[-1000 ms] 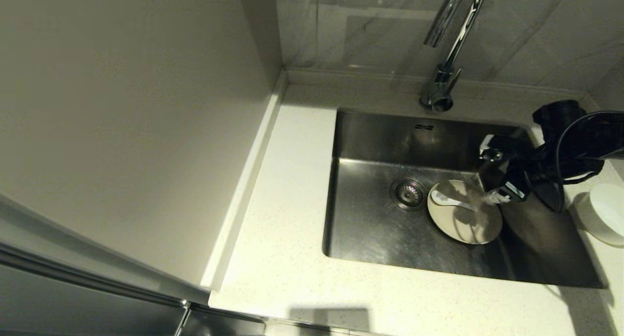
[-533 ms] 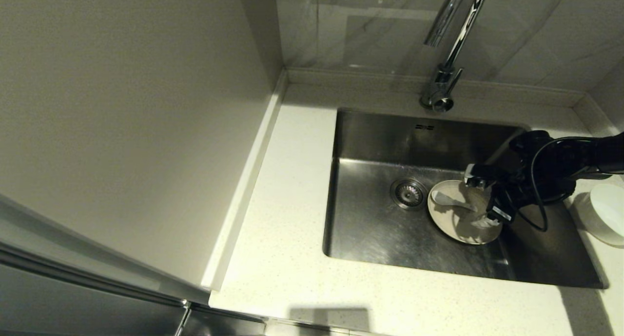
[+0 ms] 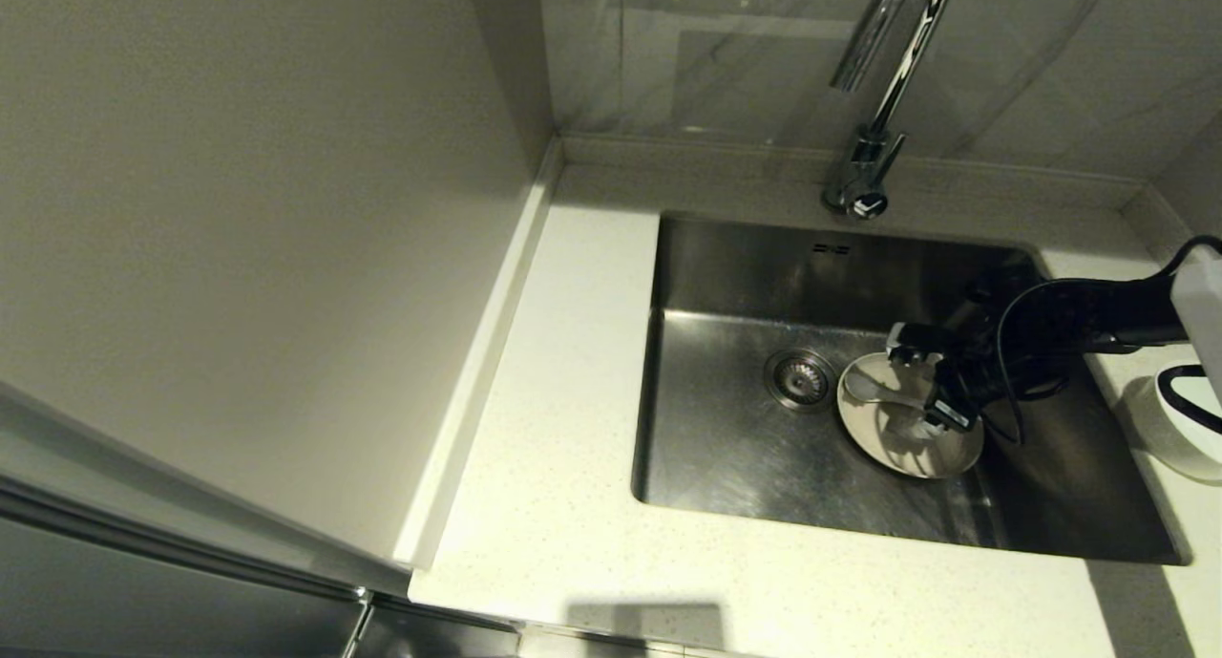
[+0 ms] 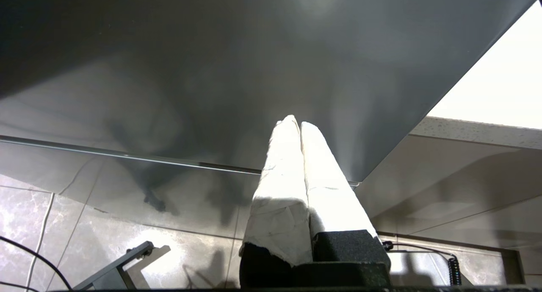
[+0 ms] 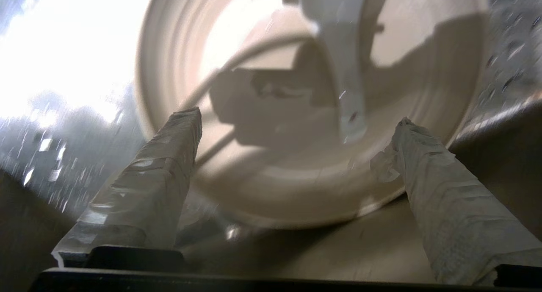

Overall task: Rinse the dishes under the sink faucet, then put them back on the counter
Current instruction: Put a spoon back to the table from the sink

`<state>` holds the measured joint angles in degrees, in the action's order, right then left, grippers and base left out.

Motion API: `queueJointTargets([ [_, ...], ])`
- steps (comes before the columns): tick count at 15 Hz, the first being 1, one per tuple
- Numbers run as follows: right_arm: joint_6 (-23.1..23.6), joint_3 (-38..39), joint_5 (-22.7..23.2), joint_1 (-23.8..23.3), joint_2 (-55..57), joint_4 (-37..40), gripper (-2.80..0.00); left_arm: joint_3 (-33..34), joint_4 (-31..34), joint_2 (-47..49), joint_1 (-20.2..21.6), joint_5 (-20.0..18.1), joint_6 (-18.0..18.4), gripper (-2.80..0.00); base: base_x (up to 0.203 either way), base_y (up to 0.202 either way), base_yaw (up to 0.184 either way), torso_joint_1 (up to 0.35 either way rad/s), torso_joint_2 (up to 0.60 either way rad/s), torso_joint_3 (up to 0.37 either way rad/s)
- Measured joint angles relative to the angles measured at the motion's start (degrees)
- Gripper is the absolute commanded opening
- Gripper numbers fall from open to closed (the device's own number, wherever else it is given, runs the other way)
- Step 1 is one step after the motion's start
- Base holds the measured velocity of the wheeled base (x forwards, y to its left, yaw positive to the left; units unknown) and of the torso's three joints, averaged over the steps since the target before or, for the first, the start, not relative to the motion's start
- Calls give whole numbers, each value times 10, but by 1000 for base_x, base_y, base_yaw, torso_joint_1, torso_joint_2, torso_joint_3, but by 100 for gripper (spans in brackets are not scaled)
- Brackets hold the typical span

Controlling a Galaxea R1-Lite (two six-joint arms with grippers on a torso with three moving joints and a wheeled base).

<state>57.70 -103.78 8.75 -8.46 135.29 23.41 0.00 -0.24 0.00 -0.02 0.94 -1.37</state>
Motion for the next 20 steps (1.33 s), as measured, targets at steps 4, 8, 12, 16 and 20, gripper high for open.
queueJointTargets([
  [4, -11, -70, -1, 3, 50, 7, 0, 0, 0, 0, 0, 0, 0, -280, 0, 0, 0, 0, 0, 0],
  [8, -7, -93, 0, 4, 79, 4, 0, 0, 0, 0, 0, 0, 0, -280, 0, 0, 0, 0, 0, 0],
  [12, -6, -98, 1, 4, 95, 3, 0, 0, 0, 0, 0, 0, 0, -280, 0, 0, 0, 0, 0, 0],
  [16, -6, -99, 1, 8, 103, 2, 0, 0, 0, 0, 0, 0, 0, -280, 0, 0, 0, 0, 0, 0],
  [20, -6, -99, -1, 9, 105, 2, -280, 0, 0, 0, 0, 0, 0, -280, 0, 0, 0, 0, 0, 0],
])
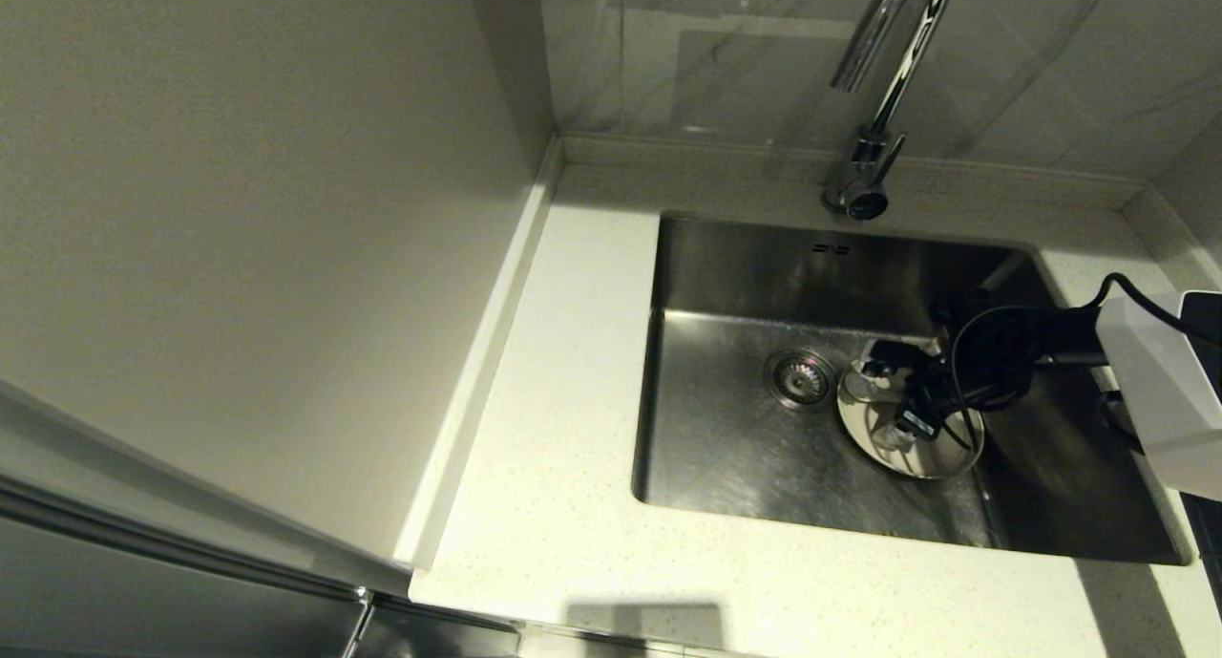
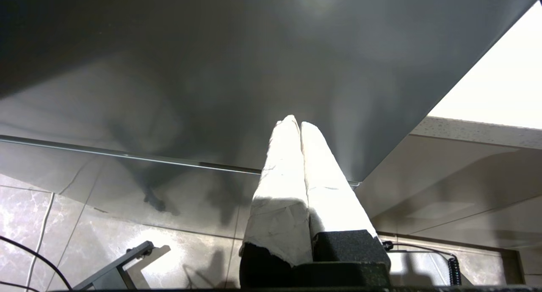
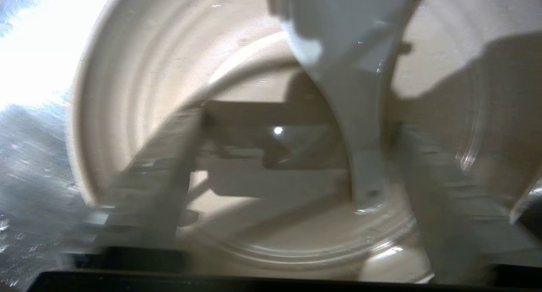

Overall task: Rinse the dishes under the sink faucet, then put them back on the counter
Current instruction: Put a spoon back to the table from the sink

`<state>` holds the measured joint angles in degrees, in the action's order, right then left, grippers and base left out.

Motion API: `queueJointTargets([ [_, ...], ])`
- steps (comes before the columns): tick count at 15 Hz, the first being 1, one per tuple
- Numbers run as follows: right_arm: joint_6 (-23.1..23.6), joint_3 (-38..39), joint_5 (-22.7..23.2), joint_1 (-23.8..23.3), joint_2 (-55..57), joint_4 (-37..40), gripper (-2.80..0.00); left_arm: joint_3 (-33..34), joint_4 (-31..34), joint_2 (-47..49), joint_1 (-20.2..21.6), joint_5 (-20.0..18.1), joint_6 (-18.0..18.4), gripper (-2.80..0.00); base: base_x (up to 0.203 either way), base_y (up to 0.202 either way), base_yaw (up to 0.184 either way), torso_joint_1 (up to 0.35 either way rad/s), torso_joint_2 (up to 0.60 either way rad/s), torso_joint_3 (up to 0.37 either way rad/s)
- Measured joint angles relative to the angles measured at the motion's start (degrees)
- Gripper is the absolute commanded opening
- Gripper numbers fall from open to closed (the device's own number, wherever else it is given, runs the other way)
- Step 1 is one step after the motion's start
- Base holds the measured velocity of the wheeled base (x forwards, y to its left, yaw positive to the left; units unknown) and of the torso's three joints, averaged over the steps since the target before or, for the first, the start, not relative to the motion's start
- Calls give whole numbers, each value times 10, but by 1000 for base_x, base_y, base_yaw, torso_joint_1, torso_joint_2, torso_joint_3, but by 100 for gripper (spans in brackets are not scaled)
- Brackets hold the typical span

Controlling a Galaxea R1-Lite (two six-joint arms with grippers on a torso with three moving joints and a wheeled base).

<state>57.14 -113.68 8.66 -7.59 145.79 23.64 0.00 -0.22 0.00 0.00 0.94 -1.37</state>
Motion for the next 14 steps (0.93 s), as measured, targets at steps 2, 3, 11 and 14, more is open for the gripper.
queueJointTargets([
  [2, 0, 0, 0, 0, 0, 0, -280, 0, 0, 0, 0, 0, 0, -280, 0, 0, 0, 0, 0, 0],
  [3, 0, 0, 0, -1, 0, -1, -280, 0, 0, 0, 0, 0, 0, -280, 0, 0, 0, 0, 0, 0],
  [11, -4, 0, 0, -1, 0, -7, -280, 0, 0, 0, 0, 0, 0, -280, 0, 0, 0, 0, 0, 0],
  [14, -18, 0, 0, -1, -1, -39, -280, 0, 0, 0, 0, 0, 0, -280, 0, 0, 0, 0, 0, 0],
])
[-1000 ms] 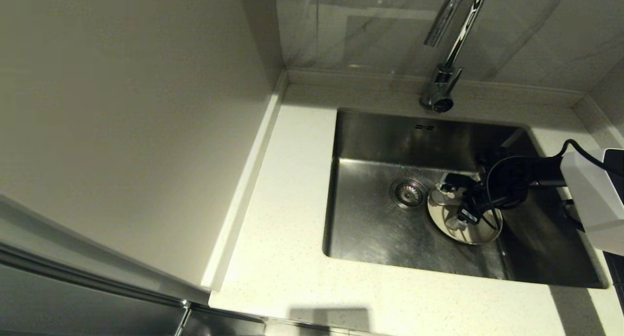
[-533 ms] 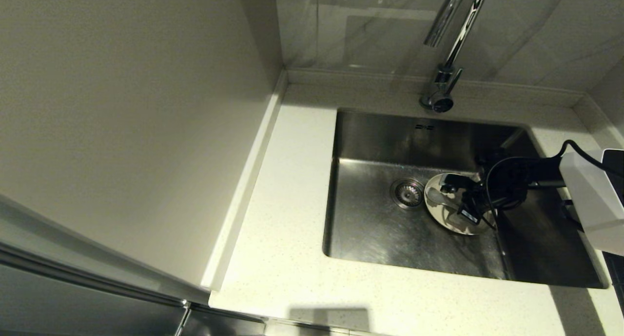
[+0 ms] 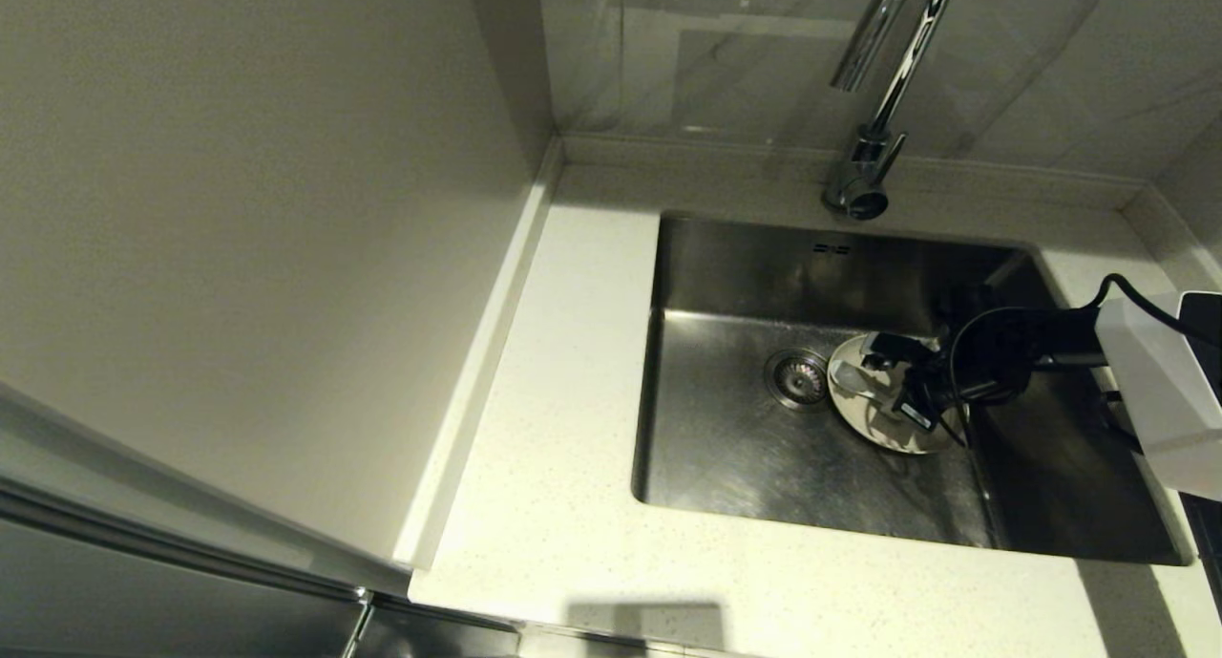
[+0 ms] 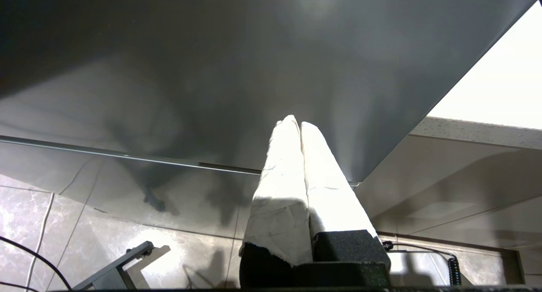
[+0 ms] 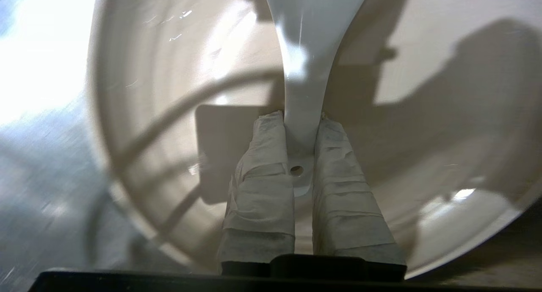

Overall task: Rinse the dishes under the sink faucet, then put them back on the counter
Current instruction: Put a spoon back to the table from the sink

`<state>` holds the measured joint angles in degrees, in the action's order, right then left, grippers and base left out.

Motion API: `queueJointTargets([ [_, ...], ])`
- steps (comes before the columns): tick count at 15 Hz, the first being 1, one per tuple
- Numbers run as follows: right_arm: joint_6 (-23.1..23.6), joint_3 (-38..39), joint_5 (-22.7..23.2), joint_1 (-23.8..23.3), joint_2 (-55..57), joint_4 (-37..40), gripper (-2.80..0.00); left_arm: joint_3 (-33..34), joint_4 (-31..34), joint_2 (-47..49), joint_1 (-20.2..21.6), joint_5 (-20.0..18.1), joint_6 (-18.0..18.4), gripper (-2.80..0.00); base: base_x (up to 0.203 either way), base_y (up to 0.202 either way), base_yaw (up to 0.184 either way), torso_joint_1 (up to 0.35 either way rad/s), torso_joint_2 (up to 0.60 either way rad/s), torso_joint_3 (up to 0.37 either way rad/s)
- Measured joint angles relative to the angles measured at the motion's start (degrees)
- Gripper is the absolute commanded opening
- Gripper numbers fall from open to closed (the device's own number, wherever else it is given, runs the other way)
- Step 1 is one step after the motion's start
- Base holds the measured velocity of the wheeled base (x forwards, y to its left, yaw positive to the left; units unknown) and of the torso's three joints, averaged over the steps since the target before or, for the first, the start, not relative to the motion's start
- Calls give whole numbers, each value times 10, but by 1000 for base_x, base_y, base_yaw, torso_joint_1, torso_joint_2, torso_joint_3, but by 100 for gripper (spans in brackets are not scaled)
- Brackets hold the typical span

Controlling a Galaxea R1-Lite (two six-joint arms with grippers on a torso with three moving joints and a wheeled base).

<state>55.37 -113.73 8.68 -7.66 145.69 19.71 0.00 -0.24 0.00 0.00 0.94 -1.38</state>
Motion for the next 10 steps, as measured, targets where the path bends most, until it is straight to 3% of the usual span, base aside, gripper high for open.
queueJointTargets([
  [4, -17, 0, 1, -5, -13, -18, -280, 0, 0, 0, 0, 0, 0, -280, 0, 0, 0, 0, 0, 0],
  [10, -33, 4, 5, -33, -62, 17, -280, 0, 0, 0, 0, 0, 0, -280, 0, 0, 0, 0, 0, 0],
])
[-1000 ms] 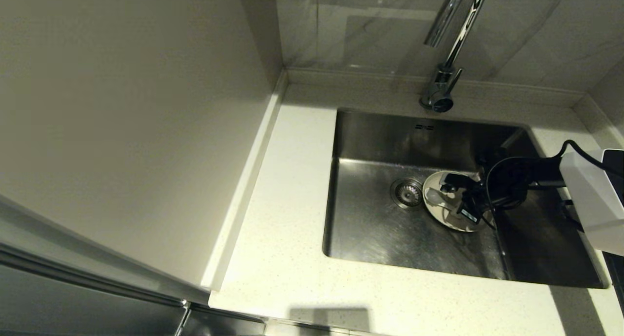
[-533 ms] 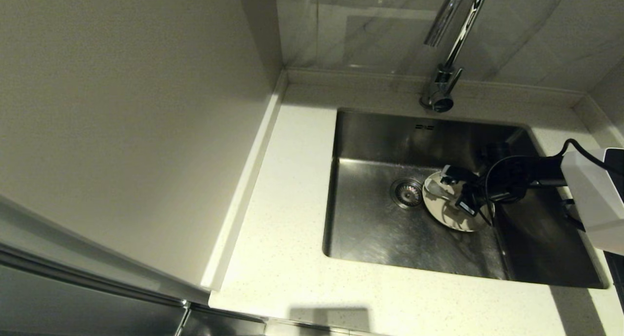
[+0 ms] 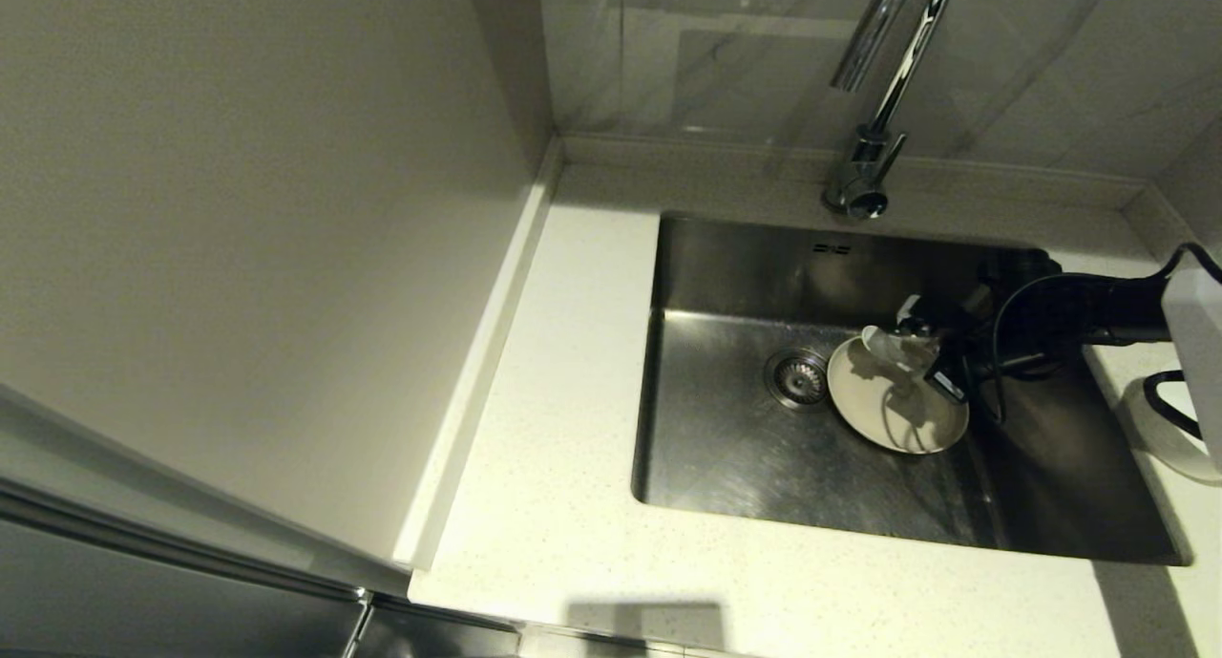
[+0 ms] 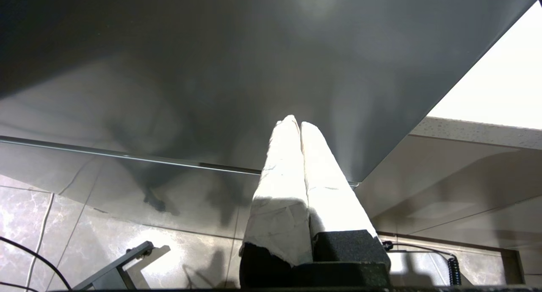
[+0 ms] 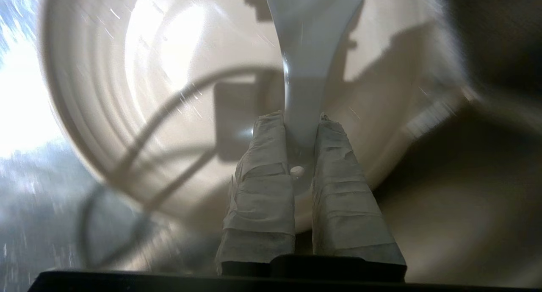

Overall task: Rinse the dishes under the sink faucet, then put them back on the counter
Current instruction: Put a spoon back to the table from the sink

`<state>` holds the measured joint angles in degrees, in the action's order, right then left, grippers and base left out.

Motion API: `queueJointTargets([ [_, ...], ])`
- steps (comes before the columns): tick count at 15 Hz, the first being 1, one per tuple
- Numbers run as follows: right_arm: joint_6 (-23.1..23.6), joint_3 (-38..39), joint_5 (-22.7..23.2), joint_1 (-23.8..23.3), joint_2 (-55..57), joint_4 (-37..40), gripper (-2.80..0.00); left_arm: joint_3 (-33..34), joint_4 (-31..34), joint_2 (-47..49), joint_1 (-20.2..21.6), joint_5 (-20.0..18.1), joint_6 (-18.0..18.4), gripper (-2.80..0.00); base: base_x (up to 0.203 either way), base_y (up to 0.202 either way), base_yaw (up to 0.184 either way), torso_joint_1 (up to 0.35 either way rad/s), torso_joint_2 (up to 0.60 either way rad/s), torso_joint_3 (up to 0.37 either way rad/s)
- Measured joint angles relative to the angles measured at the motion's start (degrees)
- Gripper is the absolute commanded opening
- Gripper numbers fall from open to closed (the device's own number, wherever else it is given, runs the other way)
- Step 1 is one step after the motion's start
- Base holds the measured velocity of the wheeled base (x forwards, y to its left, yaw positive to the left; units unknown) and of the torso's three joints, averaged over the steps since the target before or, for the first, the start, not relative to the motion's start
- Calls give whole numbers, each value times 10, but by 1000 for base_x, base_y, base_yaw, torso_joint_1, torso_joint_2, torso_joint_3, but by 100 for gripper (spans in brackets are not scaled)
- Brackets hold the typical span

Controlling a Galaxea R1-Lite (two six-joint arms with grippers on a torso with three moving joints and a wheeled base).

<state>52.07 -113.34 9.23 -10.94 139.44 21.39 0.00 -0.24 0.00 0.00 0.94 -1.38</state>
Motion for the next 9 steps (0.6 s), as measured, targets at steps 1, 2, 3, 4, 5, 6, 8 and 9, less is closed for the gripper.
queueJointTargets([
  [1, 0, 0, 1, -7, -12, 12, -280, 0, 0, 0, 0, 0, 0, -280, 0, 0, 0, 0, 0, 0],
  [2, 1, 2, 2, -11, -26, 23, -280, 0, 0, 0, 0, 0, 0, -280, 0, 0, 0, 0, 0, 0],
  [3, 2, 9, 3, -16, -43, 28, -280, 0, 0, 0, 0, 0, 0, -280, 0, 0, 0, 0, 0, 0],
  [4, 8, 20, 3, -21, -62, 29, -280, 0, 0, 0, 0, 0, 0, -280, 0, 0, 0, 0, 0, 0],
  [5, 23, 30, 2, -27, -82, 24, -280, 0, 0, 0, 0, 0, 0, -280, 0, 0, 0, 0, 0, 0],
  [6, 48, 40, 0, -33, -103, 15, -280, 0, 0, 0, 0, 0, 0, -280, 0, 0, 0, 0, 0, 0],
  [8, 110, 64, -2, -41, -151, -21, -280, 0, 0, 0, 0, 0, 0, -280, 0, 0, 0, 0, 0, 0],
  [9, 141, 79, -3, -44, -174, -48, -280, 0, 0, 0, 0, 0, 0, -280, 0, 0, 0, 0, 0, 0],
])
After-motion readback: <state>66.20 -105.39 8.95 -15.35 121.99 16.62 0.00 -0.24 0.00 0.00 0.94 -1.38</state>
